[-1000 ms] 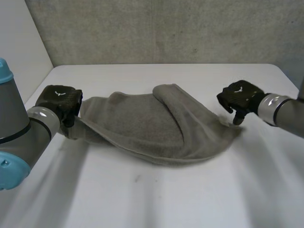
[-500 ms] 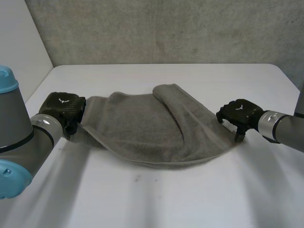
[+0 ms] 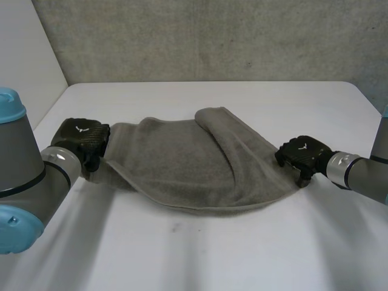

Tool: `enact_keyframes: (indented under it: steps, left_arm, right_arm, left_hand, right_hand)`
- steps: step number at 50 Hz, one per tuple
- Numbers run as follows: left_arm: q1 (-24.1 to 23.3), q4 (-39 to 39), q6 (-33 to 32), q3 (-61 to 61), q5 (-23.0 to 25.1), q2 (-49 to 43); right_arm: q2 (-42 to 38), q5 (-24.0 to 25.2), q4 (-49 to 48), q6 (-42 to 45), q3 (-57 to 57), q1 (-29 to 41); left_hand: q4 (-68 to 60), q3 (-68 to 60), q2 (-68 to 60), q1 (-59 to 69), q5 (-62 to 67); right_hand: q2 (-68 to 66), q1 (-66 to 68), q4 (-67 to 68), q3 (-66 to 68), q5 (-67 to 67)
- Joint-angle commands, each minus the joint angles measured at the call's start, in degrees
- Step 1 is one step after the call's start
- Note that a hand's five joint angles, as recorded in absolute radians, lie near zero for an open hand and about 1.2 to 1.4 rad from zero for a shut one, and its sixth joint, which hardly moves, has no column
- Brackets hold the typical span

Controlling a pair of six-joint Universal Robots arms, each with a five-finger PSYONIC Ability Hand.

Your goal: Fold the towel.

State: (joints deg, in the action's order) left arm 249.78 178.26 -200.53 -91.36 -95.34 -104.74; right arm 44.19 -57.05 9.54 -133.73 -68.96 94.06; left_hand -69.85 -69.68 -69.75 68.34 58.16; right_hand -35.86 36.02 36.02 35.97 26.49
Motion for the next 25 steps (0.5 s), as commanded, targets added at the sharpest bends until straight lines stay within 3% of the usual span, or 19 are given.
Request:
enact_keyframes:
  steps: [1, 11, 25]
  left_arm:
    - [0.0, 0.07, 0.05, -0.05, -0.02, -0.11]
    - [0.0, 0.6, -0.04, -0.31, -0.02, -0.02]
    - [0.09, 0.78, -0.04, -0.49, -0.02, -0.02]
  right_arm:
    - [-0.94, 0.01, -1.8, -0.12, 0.31, 0.24]
    - [-2.35, 0.0, -3.21, -0.82, 2.07, 0.77]
    - [-1.73, -0.26, -3.12, -1.09, 3.04, 0.86]
  left_hand:
    - [-10.15, -10.32, -10.25, 11.66, 11.84]
    - [-10.15, -10.32, -10.25, 11.66, 11.84]
    - [-10.15, -10.32, -10.25, 11.66, 11.84]
  right_hand:
    - [-4.49, 4.33, 4.33, 4.38, 3.86]
    - [-13.4, 13.24, 13.24, 13.29, 12.77]
    - [-13.76, 13.6, 13.6, 13.65, 13.13]
